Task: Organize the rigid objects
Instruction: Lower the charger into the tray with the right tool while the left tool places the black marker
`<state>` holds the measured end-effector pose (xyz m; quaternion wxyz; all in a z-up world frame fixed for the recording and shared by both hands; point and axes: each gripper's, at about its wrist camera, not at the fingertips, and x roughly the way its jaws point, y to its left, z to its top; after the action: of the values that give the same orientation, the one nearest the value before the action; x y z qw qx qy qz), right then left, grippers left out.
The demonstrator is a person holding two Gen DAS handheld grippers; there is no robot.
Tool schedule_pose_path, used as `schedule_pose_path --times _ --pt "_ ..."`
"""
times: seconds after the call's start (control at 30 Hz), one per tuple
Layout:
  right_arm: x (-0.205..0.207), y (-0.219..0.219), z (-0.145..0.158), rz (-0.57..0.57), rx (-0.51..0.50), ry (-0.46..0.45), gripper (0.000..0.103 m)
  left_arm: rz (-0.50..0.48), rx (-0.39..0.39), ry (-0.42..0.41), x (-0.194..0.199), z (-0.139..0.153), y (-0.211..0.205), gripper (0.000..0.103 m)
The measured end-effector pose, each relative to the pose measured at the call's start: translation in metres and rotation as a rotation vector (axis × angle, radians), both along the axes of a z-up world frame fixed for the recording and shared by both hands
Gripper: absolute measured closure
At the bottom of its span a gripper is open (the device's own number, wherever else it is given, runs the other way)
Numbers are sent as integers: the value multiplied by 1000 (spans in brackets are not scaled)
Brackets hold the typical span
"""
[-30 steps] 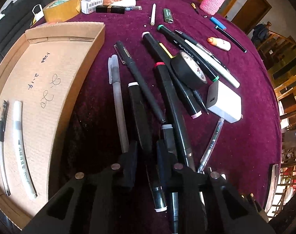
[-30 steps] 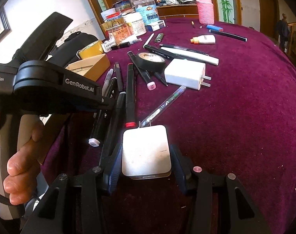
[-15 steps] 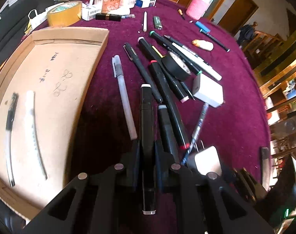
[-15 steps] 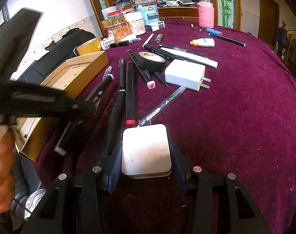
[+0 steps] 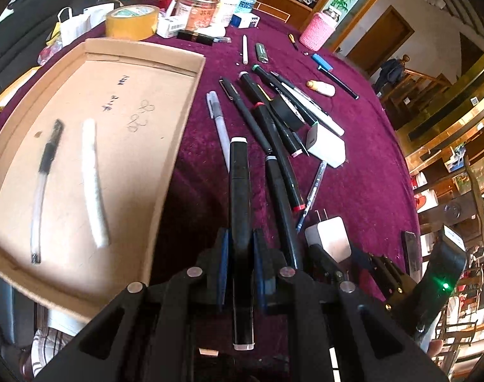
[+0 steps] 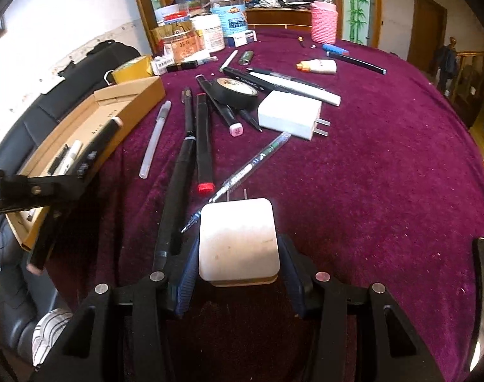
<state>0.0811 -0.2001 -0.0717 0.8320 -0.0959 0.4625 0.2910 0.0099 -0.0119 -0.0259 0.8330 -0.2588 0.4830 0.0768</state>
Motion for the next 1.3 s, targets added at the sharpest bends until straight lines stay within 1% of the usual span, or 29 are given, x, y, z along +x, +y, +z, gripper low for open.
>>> schedule_pose_path --times 0.1,0.2,0.33,0.47,0.63,0.77,0.9,1.0,1.1,1.3 --pt "-4 -1 -1 2 -13 -4 50 14 -2 -13 -10 3 3 89" --pt "-5 -1 -1 -18 -30 -11 54 29 -12 -27 -18 6 7 89" --pt "-5 -7 1 -64 -12 7 55 46 -15 -49 -31 11 13 89" --pt "-7 -19 7 -95 55 41 55 65 -16 -69 -42 18 19 89" --pt "-16 -32 30 -116 151 33 55 103 -11 -99 -57 27 33 89" --pt "-31 -29 51 -67 223 12 55 140 -22 -109 -70 31 49 89" --pt "-48 -10 64 19 267 9 55 174 -20 -114 -79 33 63 89" --pt "-55 6 68 72 264 4 55 200 -20 -111 -82 32 72 89" --pt "-58 27 70 132 274 26 55 224 -25 -106 -84 30 83 89" --pt "-58 63 70 213 263 39 55 261 -41 -87 -78 21 105 89"
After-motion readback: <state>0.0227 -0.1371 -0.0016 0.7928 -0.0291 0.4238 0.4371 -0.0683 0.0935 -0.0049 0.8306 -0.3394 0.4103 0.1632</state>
